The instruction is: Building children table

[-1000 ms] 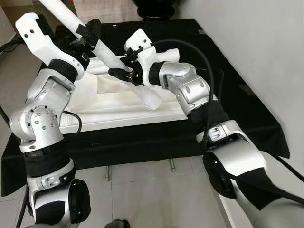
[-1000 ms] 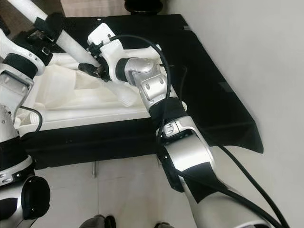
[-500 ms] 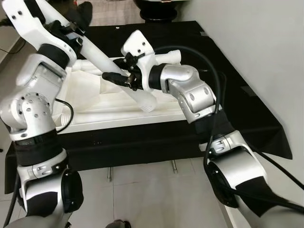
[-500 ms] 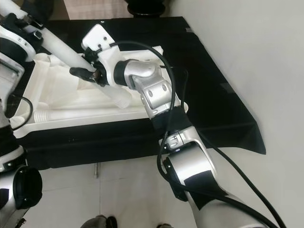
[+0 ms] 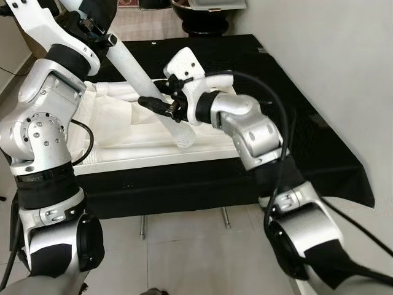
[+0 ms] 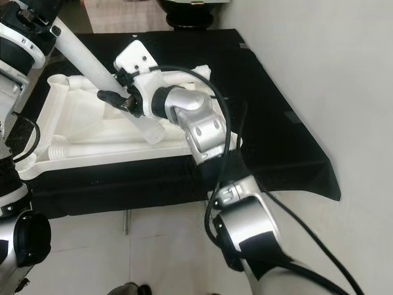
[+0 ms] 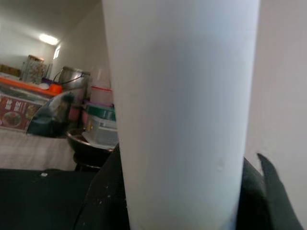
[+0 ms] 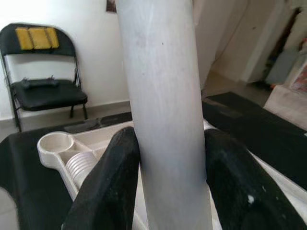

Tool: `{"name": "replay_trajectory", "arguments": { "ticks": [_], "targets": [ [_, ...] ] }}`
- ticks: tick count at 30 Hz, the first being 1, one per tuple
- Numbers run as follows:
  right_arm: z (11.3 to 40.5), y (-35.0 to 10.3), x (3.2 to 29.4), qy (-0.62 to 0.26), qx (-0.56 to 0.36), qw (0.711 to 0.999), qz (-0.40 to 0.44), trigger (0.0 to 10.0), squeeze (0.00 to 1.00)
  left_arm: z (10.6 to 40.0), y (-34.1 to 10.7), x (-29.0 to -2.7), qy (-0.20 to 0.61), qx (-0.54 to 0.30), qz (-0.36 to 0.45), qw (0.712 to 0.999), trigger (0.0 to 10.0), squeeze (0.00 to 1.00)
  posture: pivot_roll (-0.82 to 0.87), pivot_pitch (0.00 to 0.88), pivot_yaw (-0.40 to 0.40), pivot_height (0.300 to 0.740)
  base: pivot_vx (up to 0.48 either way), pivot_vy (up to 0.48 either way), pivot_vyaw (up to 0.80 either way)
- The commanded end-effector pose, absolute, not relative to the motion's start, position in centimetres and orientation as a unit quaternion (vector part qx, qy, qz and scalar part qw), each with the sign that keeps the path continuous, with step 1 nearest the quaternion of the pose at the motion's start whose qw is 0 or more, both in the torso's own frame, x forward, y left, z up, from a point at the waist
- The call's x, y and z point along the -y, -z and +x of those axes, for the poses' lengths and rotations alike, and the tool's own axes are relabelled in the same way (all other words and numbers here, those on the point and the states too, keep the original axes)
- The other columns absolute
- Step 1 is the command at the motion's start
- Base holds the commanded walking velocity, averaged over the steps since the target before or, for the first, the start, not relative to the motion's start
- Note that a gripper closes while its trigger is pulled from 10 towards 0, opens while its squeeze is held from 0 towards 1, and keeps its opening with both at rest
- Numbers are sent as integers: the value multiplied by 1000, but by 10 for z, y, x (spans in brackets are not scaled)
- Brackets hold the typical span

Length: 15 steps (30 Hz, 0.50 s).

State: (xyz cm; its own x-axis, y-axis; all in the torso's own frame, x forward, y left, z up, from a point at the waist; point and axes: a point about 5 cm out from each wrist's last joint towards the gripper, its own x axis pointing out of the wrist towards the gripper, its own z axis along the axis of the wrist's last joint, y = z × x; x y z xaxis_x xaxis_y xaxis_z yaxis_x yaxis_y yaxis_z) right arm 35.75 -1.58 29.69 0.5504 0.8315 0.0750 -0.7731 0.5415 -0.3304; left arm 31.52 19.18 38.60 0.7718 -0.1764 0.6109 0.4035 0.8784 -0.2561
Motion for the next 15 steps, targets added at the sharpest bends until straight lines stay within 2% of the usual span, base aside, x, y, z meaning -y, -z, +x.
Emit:
{"name": "replay_trajectory", "arguments": {
  "ticks": [1, 2, 3, 4, 6, 9, 12, 13, 15],
  "targets": [
    [353, -310, 17, -454, 159, 870, -108, 10000, 0, 314, -389, -195, 156, 305, -183, 922, 0, 0, 33, 29, 27, 740, 0, 0, 0],
    [353, -310, 17, -454, 162, 870, -102, 10000, 0, 314, -388, -195, 157, 305, -182, 921, 0, 0, 33, 29, 27, 740, 0, 0, 0],
    [353, -309, 18, -458, 158, 869, -96, 10000, 702, 314, -389, -195, 163, 305, -180, 921, 0, 0, 29, 25, 28, 740, 0, 0, 0],
    [352, -306, 19, -475, 144, 864, -86, 10000, 1000, 315, -389, -194, 172, 302, -179, 920, 0, 0, 29, 25, 28, 740, 0, 0, 0],
    [350, -302, 20, -485, 141, 859, -89, 10000, 1000, 315, -389, -192, 189, 298, -174, 919, 0, 0, 28, 22, 27, 740, 0, 0, 0],
    [345, -291, 21, -502, 124, 850, -103, 10000, 1000, 313, -387, -181, 261, 275, -161, 911, 0, 0, 28, 16, 27, 740, 0, 0, 0],
    [344, -287, 21, -508, 115, 847, -107, 10000, 1000, 312, -385, -177, 284, 264, -154, 909, 0, 0, 28, 15, 27, 740, 0, 0, 0],
    [340, -278, 17, -521, 92, 841, -109, 10000, 1000, 314, -378, -172, 313, 239, -113, 912, 0, 0, 28, 12, 28, 740, 0, 0, 0],
    [336, -272, 10, -523, 72, 843, -103, 10000, 1000, 314, -374, -168, 337, 223, -97, 909, 0, 0, 31, 9, 25, 740, 0, 0, 0]
  ]
}}
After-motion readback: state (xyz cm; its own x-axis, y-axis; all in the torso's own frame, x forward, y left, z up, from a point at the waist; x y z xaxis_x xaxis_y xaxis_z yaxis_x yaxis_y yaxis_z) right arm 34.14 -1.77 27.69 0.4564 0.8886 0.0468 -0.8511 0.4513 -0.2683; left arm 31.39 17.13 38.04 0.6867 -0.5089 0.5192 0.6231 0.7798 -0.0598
